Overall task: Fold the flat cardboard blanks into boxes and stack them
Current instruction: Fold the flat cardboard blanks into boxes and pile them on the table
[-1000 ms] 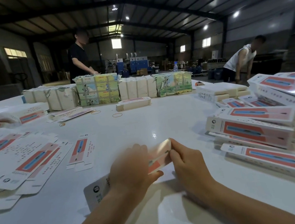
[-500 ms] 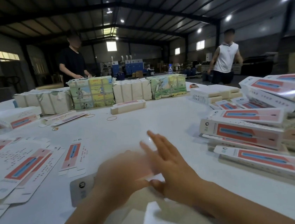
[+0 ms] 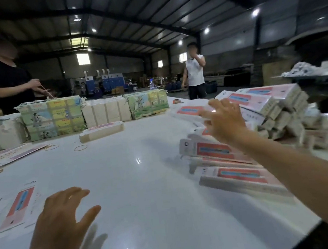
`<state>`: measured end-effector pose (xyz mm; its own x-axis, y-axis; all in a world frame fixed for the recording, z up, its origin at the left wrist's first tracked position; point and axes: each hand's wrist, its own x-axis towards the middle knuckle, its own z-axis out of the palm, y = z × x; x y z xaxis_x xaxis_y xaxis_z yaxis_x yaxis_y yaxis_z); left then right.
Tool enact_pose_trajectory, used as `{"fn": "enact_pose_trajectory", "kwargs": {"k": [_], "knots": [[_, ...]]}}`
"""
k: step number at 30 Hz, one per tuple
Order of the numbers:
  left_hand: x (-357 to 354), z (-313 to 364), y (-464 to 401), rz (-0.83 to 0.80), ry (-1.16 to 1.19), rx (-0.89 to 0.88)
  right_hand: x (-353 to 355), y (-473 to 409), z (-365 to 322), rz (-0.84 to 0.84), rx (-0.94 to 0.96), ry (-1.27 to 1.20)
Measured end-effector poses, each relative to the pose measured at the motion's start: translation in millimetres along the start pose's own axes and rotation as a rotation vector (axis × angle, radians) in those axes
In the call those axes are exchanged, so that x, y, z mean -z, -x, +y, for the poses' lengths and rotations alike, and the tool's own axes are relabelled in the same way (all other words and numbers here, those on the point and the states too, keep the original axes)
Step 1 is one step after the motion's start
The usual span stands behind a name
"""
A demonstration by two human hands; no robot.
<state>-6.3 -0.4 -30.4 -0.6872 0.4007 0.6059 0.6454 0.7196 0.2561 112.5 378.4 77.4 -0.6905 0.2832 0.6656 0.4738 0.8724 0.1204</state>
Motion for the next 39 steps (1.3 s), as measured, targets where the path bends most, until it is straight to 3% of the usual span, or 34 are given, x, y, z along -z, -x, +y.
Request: {"fn": "enact_pose_trajectory", "kwargs": {"k": [3, 8, 10, 13, 15, 18, 22, 26, 30, 32, 35, 39], "knots": [[-13, -2, -1, -0.001, 0.010, 0.009, -22, 11, 67, -0.154, -0.209, 0.152], [-17, 13, 2, -0.080, 0.097, 0.076, -24, 17, 91, -0.208, -0.309, 0.186], [-15, 20, 3, -0.131, 0.104, 0.084, -13, 12, 83, -0.139, -0.297, 0.136], [-14, 21, 3, -0.201, 0.064, 0.120, 9, 7, 23, 0.119, -0.125, -0.035], [-11, 22, 2, -0.246, 0.044, 0.138, 21, 15, -36, 0.192, 0.044, -0.195], [-5, 22, 4, -0.297, 0.065, 0.167, 19, 42, -123, -0.020, 0.199, -0.445], [-2, 18, 7, -0.331, 0.076, 0.156, -16, 81, -198, -0.228, 0.370, -0.499], [-1, 16, 5, -0.376, 0.057, 0.152, -35, 98, -212, -0.358, 0.359, -0.586], [19, -4, -16, -0.338, 0.355, 0.423, -37, 100, -212, -0.365, 0.366, -0.597], [41, -37, -38, -0.274, 0.238, 0.550, -36, 100, -214, -0.386, 0.344, -0.608], [83, -106, -57, -0.207, -0.174, 0.718, -34, 100, -216, -0.403, 0.288, -0.627], [111, -184, -38, -0.358, -0.449, 0.980, -34, 99, -220, -0.378, 0.245, -0.667]]}}
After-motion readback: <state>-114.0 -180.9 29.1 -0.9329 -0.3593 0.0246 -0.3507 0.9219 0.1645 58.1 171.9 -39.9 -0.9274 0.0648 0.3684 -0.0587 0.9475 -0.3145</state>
